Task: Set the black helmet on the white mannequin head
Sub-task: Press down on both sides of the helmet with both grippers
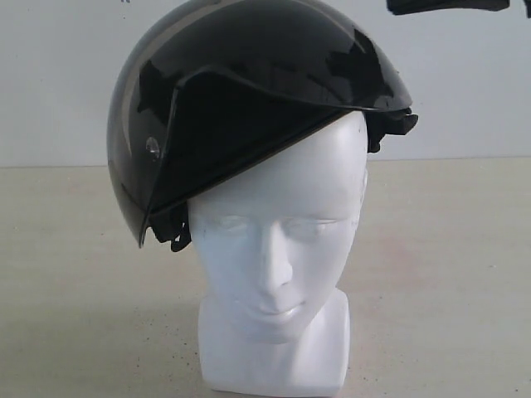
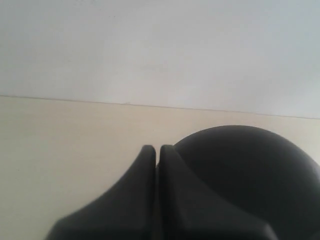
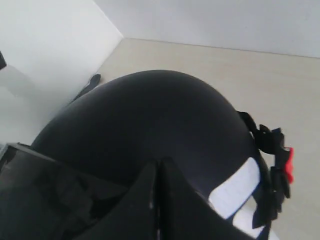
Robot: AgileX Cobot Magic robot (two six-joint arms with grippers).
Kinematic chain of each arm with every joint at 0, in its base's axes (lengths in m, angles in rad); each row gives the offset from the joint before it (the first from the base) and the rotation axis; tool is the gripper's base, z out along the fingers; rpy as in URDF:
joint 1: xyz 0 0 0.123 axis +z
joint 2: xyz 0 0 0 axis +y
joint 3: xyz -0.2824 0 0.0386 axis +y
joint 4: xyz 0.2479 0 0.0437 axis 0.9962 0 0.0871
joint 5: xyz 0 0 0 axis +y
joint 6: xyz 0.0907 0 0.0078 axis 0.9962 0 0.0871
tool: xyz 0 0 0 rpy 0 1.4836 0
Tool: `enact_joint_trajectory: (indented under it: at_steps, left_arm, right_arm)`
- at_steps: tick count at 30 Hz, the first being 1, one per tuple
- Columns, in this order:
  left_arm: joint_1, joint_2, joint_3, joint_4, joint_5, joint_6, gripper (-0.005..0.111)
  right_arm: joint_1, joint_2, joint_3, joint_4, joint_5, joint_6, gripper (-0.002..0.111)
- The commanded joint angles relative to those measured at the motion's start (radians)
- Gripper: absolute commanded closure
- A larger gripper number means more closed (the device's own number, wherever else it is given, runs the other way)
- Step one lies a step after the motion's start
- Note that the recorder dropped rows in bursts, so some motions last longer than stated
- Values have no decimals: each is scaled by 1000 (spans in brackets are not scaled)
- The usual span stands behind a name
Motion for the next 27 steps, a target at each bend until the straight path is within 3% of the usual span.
enact_joint_trajectory:
  at_steps: [1, 8, 14, 27]
  left_arm:
    - [-2, 3, -9, -52, 7, 56, 102]
    - [-2, 73, -9, -146, 101, 199, 102]
    - [-2, 211, -9, -439, 215, 399, 102]
    - [-2, 219, -9, -454, 220, 418, 102]
  right_arm:
    - [62, 3, 39, -39, -39, -25, 109]
    - [71, -10, 128, -39, -4, -25, 109]
    - [71, -46, 140, -60, 82, -11, 109]
    - [71, -52, 140, -121, 132, 59, 109]
